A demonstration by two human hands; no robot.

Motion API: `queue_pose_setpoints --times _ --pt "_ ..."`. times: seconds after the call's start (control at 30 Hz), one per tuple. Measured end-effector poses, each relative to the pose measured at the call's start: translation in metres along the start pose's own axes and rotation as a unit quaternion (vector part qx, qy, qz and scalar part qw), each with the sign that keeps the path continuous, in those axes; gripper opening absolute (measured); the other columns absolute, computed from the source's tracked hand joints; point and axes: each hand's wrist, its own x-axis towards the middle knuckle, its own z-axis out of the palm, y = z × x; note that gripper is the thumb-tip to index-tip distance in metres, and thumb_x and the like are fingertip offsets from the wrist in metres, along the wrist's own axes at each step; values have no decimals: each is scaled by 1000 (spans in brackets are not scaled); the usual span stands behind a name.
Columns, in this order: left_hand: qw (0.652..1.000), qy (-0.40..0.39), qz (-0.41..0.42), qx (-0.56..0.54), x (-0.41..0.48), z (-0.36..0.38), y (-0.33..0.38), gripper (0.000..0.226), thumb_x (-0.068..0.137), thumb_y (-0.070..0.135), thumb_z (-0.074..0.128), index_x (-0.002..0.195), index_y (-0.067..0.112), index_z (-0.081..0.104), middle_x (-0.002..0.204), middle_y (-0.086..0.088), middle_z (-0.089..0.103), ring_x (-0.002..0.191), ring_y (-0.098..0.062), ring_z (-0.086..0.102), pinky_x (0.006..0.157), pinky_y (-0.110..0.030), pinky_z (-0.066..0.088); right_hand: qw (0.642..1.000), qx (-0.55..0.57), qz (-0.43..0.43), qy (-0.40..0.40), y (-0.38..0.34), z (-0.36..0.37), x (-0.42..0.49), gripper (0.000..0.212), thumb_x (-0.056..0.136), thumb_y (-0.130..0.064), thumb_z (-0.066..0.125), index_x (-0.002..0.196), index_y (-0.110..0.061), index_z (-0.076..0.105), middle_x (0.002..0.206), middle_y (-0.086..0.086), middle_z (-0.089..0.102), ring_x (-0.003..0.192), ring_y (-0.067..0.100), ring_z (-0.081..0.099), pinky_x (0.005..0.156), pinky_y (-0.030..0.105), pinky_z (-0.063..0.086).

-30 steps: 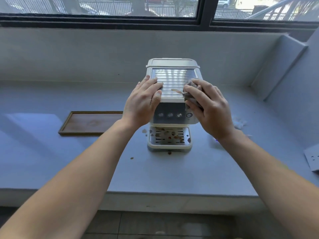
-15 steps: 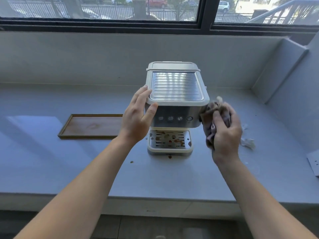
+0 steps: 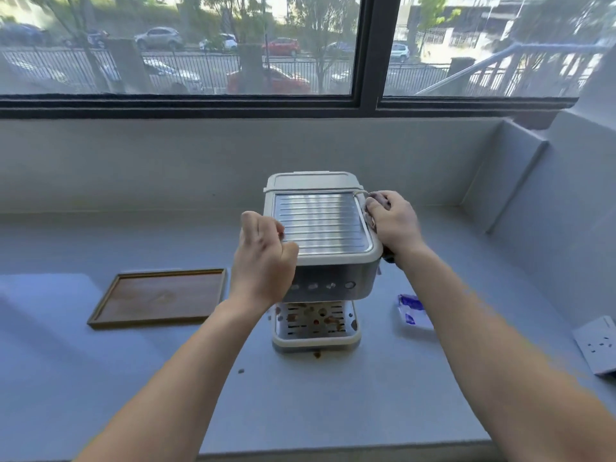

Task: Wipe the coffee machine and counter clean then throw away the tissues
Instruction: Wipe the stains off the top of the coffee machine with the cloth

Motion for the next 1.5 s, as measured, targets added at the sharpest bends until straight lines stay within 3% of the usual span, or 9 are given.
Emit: queue_pose_setpoints --times 0.2,0.33,0.57,0.73,0.87,1.13,1.3,1.4,1.5 --pt "990 -95 64 87 7 -4 4 27 89 23 34 108 8 44 138 -15 36 136 -26 27 112 -45 31 997 -58 29 -47 -13 3 14 26 95 -32 53 117 -19 59 115 6 64 108 27 59 97 46 48" --pt "982 -94 111 120 10 -4 5 35 95 22 33 124 11 48 139 -13 43 138 -34 31 123 -42 13 997 -64 9 -41 -3 1 3 28 95 -35 54 121 -25 57 114 -3 60 101 19 56 86 35 45" --pt "983 -102 112 104 10 -5 -2 43 97 26 34 136 12 45 149 -14 35 149 -34 14 124 -41 10 994 -50 92 -29 -28 31 94 20 96 -24 54 89 -8 65 69 -1 66 51 12 55 46 19 40" --pt "983 -107 108 104 11 -5 -2 55 92 36 21 140 18 42 153 -9 31 150 -30 9 124 -39 9 962 -263 2 -73 -51 57 135 23 90 -27 56 106 -20 69 98 3 74 95 27 66 86 35 52" --pt "989 -87 84 86 8 -3 -1 58 90 36 24 140 19 46 155 -9 33 151 -28 12 124 -38 13 908 -350 -177 -151 -68 89 131 29 89 -39 58 115 -29 66 116 2 70 109 30 61 91 35 48" --pt "997 -50 47 -43 7 0 -6 42 82 35 40 119 20 49 149 0 32 137 -16 35 106 -35 41 842 -298 -296 -339 -108 154 87 26 95 -34 50 115 -34 66 118 -10 67 114 15 59 98 30 45" --pt "976 109 45 -182 2 3 -14 40 74 24 55 112 21 45 130 2 38 127 -16 39 106 -23 32 807 -268 -319 -418 -115 148 39 31 92 -20 47 115 -35 60 103 -12 73 95 11 65 76 2 33" --pt "929 242 -106 -259 16 -9 -29 29 78 32 54 105 38 47 120 11 45 122 -12 45 103 -35 40 816 -195 -309 -448 -110 134 26 26 88 -6 55 111 -14 64 107 0 69 94 18 67 87 24 50" --pt "885 89 -201 -411 56 -21 -32 34 95 47 56 128 44 48 123 12 60 107 3 61 82 -27 56 808 -170 -355 -439 -109 123 18 31 82 -8 67 114 -7 63 123 5 55 107 14 57 94 27 46"
